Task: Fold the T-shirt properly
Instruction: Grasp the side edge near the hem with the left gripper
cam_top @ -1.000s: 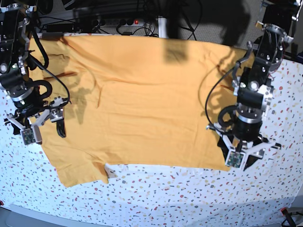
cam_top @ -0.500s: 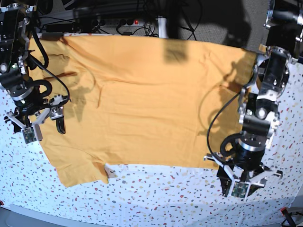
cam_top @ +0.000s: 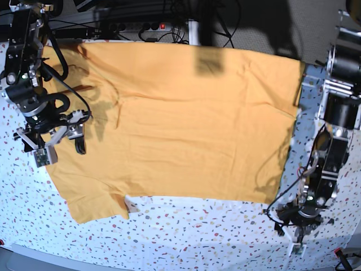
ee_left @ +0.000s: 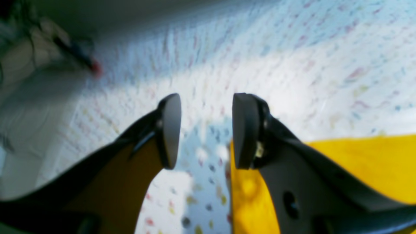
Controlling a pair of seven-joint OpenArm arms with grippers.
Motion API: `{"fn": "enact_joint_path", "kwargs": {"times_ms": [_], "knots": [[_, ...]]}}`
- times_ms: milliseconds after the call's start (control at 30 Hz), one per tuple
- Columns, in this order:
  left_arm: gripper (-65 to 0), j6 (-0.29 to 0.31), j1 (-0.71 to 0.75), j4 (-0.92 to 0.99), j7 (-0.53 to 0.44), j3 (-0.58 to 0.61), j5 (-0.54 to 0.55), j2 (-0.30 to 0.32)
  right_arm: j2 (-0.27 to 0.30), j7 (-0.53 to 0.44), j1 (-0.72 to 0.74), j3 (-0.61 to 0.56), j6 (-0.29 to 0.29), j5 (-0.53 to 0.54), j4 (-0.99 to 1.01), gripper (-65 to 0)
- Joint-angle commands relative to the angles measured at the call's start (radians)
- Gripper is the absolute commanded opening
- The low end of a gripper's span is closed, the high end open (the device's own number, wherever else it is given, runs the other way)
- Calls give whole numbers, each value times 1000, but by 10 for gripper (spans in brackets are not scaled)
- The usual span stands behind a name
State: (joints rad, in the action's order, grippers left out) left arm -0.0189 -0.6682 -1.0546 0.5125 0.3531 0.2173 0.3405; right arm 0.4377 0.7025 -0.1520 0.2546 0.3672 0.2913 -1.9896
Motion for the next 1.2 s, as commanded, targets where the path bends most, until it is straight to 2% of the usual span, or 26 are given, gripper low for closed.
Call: {"fn": "enact_joint_path", "kwargs": {"times_ms": [0,133,233,300,400,533,633,767,867,1033,1167], "knots": [[-401,21,-53,72,-37,-6,39,-3,13,-12,13,8,-6,9,-17,-232],[-400,94,-135,430,-162,-6,210,-38,9,11,13,8,-6,9,-17,-232],[-400,192,-173,627,-243,-6,288,-57,-5,21,13,8,-5,9,-17,-232],[-400,254,-183,700,-277,-6,336,-63,-14,21,13,8,-5,9,-17,-232],[-400,305,-180,722,-278,-7,371,-63,-14,24,14,8,-5,9,-17,-232],[-400,304,-165,722,-277,-7,346,-63,-14,43,13,8,-5,9,-17,-232],[-400,295,-143,722,-330,-7,321,-63,-14,56,13,8,-5,9,-17,-232],[-400,220,-127,722,-369,-7,322,-63,-14,71,13,8,-5,9,-17,-232],[-400,217,-127,722,-365,-7,333,-63,-15,72,13,8,-5,10,-17,-232],[-400,218,-127,722,-311,-7,432,-66,-14,73,13,8,-5,9,-17,-232],[-400,222,-127,722,-299,-7,411,-78,-15,72,13,8,-5,10,-17,-232]]}}
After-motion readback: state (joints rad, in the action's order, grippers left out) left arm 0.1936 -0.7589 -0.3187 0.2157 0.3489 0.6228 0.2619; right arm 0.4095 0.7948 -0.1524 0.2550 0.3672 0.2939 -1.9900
